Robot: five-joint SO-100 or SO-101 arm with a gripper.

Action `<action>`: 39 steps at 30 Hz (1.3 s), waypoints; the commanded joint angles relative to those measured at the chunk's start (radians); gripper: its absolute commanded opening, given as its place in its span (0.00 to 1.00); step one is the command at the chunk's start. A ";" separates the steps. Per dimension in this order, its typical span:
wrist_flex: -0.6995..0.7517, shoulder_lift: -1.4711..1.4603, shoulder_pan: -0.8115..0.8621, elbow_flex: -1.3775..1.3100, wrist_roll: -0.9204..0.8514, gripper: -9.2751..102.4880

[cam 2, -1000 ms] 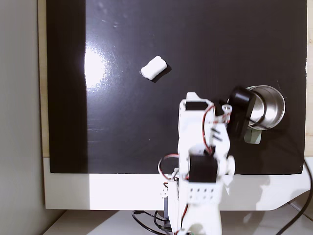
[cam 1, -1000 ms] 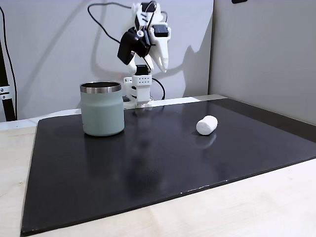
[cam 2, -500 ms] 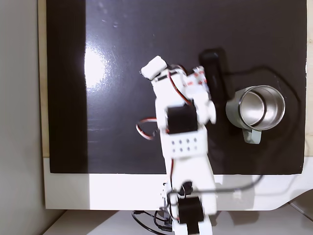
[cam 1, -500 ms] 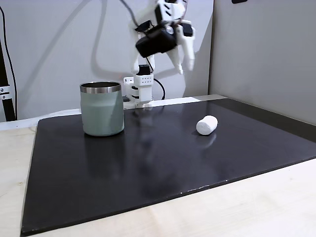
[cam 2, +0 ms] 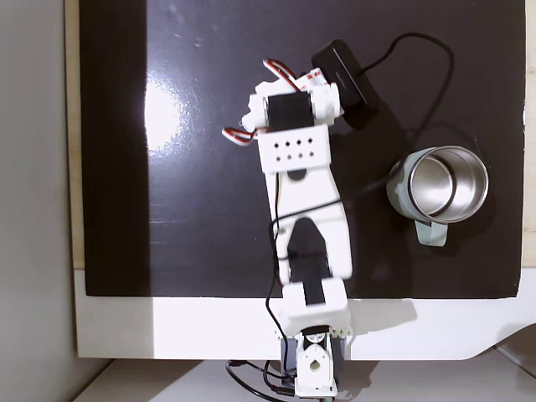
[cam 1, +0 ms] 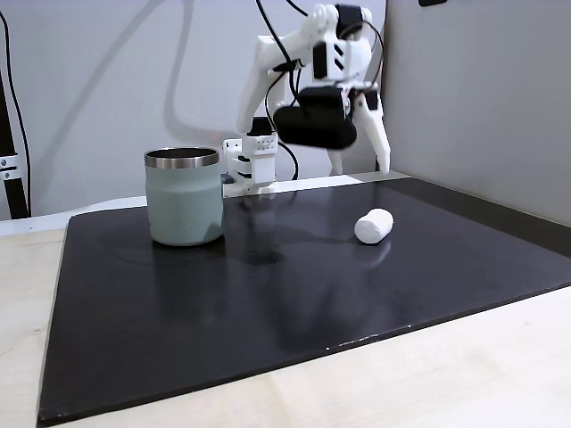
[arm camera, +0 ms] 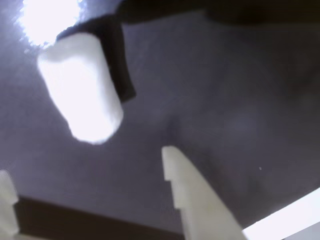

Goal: Grasp a gauze and put it in the cup.

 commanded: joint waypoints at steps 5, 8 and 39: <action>0.072 -0.233 -0.017 -0.336 -0.015 0.39; 0.074 -0.299 -0.026 -0.388 -0.021 0.39; 0.077 -0.518 -0.067 -0.526 0.026 0.11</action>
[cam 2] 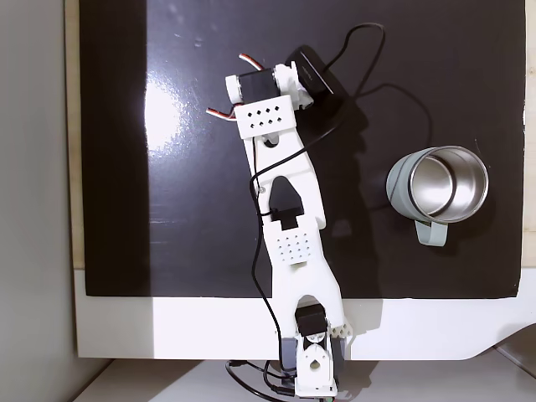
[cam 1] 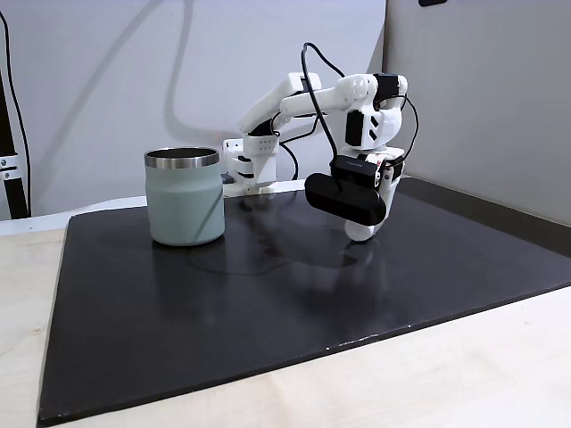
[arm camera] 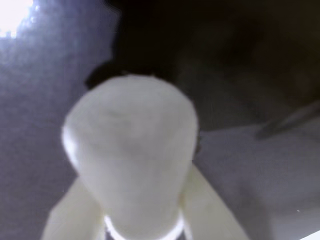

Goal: Grasp a gauze and put it in the cup.

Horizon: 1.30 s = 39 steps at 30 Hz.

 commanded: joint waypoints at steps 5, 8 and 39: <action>0.014 0.021 0.005 -0.044 0.017 0.09; 0.014 0.066 0.005 -0.012 0.031 0.09; 0.015 1.127 0.457 0.526 0.178 0.09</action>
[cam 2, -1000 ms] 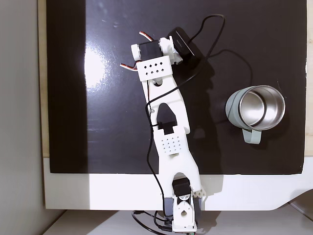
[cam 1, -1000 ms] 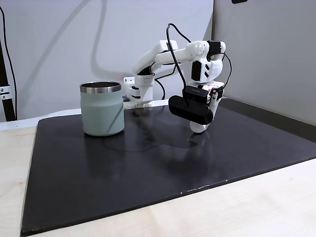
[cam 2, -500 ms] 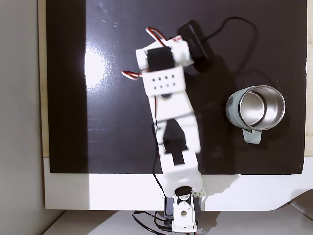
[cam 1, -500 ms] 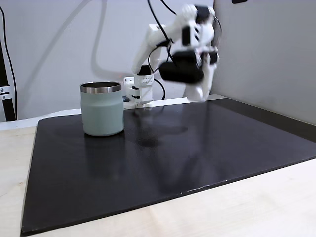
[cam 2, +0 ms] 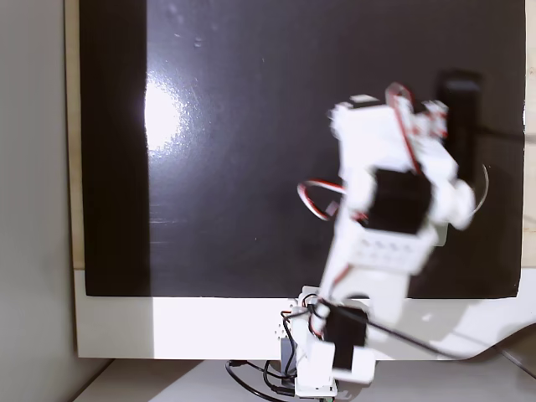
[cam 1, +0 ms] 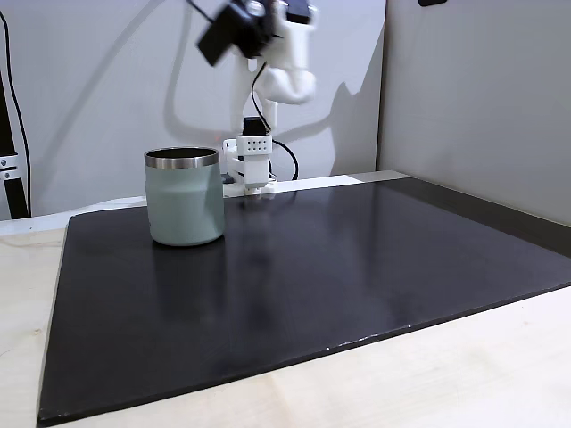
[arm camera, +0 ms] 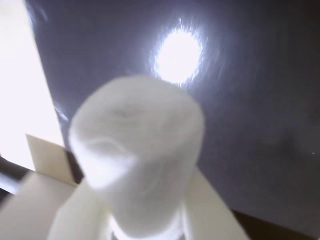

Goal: Grasp a gauze and put it in the cup.

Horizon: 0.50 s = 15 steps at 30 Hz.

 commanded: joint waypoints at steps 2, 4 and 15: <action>0.003 0.187 0.129 0.126 0.008 0.09; 0.003 0.227 0.193 0.181 0.006 0.09; 0.000 0.215 0.439 0.272 -0.138 0.09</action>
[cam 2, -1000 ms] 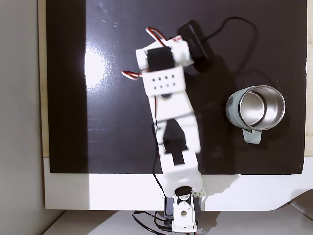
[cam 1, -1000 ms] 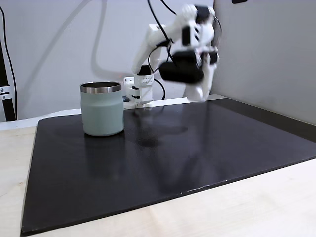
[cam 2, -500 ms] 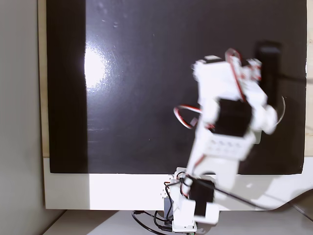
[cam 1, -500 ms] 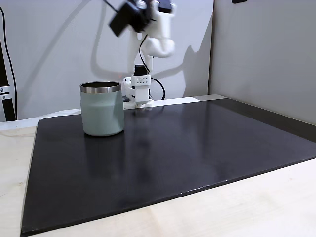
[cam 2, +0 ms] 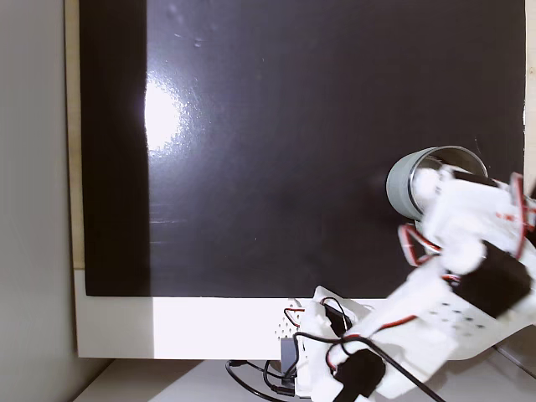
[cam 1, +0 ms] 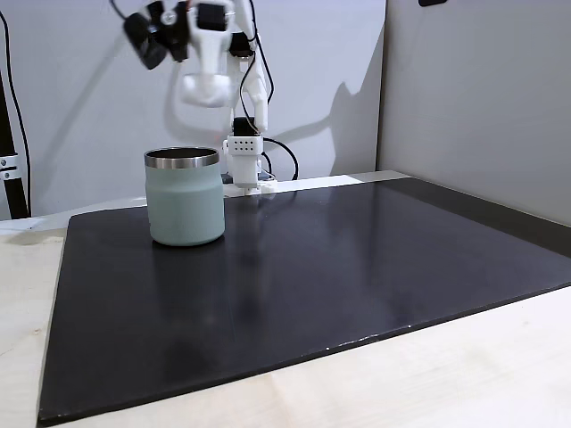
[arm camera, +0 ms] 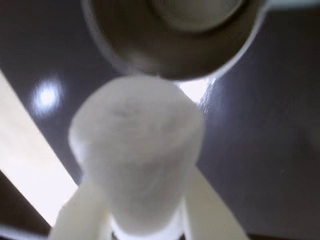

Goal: Grasp a gauze and put it in the cup.

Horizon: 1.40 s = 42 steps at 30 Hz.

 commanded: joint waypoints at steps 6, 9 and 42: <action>-0.005 -0.032 0.106 -0.002 -0.086 0.09; -0.014 -0.075 0.120 -0.003 -0.091 0.09; -0.164 -0.146 0.048 0.186 -0.075 0.38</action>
